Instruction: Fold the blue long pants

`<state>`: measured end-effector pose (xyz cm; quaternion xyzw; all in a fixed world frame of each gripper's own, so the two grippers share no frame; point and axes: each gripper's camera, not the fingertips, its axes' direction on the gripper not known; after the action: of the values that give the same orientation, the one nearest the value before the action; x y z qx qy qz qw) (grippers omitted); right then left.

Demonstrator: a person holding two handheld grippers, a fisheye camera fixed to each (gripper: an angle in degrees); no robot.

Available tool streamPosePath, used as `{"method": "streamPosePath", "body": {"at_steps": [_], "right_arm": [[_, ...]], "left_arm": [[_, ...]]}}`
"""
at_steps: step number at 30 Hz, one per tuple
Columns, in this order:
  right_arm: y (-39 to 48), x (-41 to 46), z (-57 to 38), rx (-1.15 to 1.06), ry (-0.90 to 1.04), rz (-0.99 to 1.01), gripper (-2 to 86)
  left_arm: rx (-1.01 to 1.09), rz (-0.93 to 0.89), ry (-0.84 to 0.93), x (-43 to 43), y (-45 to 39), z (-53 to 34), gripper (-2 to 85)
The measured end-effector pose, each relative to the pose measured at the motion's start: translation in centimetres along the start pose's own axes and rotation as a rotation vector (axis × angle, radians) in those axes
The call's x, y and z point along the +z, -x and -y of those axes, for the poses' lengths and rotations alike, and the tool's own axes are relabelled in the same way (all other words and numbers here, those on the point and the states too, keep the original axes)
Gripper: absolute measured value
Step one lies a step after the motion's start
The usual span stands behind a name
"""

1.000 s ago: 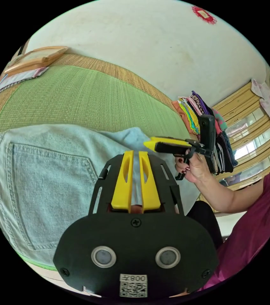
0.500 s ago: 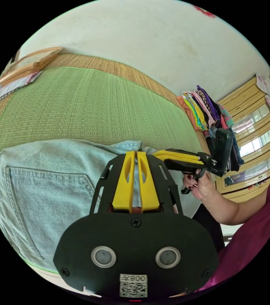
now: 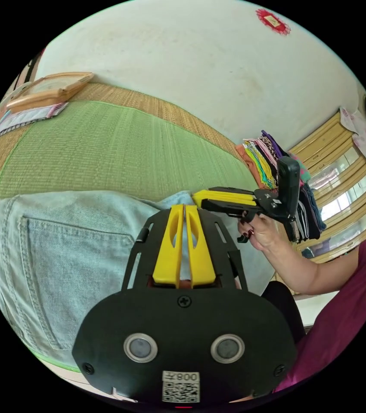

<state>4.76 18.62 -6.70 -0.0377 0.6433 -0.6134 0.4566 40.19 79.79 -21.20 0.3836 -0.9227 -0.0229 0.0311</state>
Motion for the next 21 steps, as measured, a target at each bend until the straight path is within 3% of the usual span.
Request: {"method": "streamPosePath", "body": {"at_steps": [4, 10, 14, 21], "right_arm": [[-0.6, -1.1, 1.2, -0.003, -0.012, -0.017, 0.4], [-2.2, -0.2, 3.3, -0.001, 0.034, -0.010, -0.3], [-6.7, 2.9, 3.3, 0.111, 0.099, 0.127, -0.3], [-9.2, -3.4, -0.5, 0.194, -0.042, 0.120, 0.0]], "left_arm": [[-0.067, 0.208, 0.041, 0.4, 2.6, -1.8, 0.2], [-0.068, 0.184, 0.044, 1.8, 3.2, -3.8, 0.1], [-0.070, 0.192, 0.038, 3.0, 2.4, -4.3, 0.1], [-0.045, 0.222, 0.016, 3.9, -0.1, -4.9, 0.1]]}}
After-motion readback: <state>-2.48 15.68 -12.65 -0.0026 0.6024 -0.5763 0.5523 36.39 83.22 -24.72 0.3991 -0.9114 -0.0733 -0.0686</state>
